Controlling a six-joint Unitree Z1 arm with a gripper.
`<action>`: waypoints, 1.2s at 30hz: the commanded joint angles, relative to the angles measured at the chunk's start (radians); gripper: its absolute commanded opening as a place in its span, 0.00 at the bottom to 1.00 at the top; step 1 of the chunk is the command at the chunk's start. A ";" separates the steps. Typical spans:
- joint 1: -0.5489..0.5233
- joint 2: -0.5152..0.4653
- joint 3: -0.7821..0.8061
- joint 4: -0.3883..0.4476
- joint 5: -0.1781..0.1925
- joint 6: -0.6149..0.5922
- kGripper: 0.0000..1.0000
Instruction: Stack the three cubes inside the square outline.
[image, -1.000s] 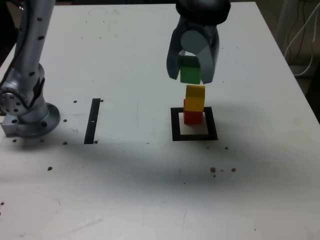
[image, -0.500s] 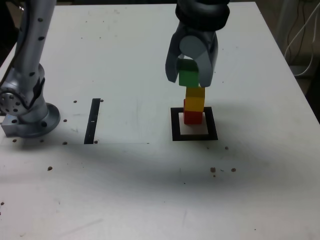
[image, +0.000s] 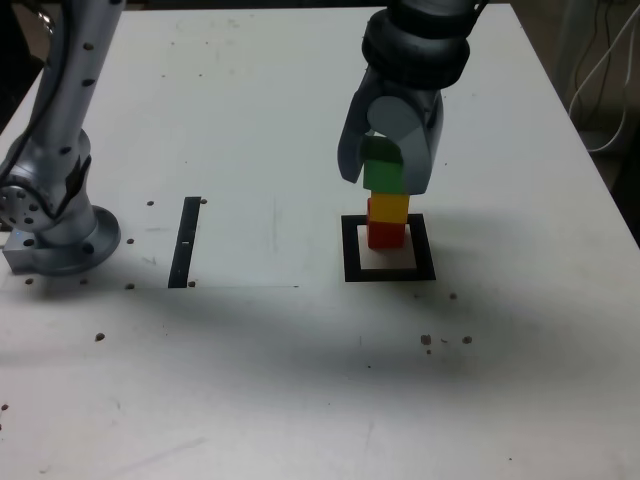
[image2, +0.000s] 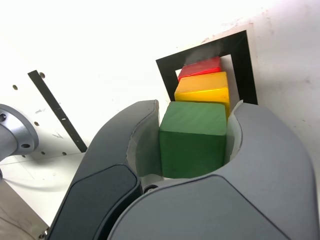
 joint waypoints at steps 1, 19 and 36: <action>-0.001 0.004 -0.005 0.003 0.002 -0.002 0.53; -0.001 -0.063 0.025 0.014 0.033 -0.001 1.00; -0.001 -0.376 0.325 0.026 0.015 -0.064 1.00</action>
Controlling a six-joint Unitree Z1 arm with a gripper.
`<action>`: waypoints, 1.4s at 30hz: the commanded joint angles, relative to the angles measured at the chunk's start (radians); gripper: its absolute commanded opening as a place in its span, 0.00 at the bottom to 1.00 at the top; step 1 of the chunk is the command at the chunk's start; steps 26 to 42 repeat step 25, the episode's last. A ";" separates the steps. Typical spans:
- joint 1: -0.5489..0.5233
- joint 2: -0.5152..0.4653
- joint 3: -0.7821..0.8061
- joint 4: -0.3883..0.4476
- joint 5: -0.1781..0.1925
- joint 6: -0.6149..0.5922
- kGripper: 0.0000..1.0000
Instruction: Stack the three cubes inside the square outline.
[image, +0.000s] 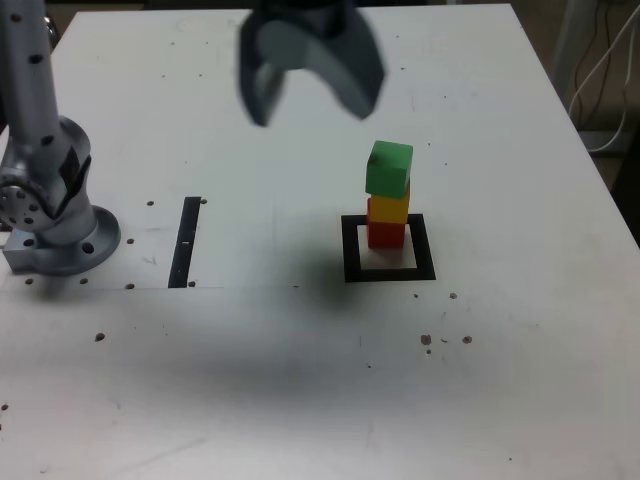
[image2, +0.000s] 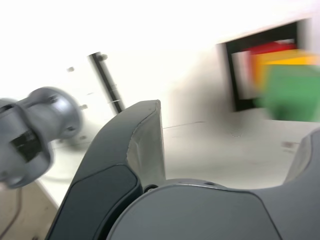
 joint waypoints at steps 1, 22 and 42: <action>-0.001 -0.033 0.070 -0.005 -0.004 -0.012 1.00; -0.001 -0.248 0.716 -0.432 -0.108 -0.030 1.00; -0.001 -0.254 0.758 -0.476 -0.116 -0.028 0.99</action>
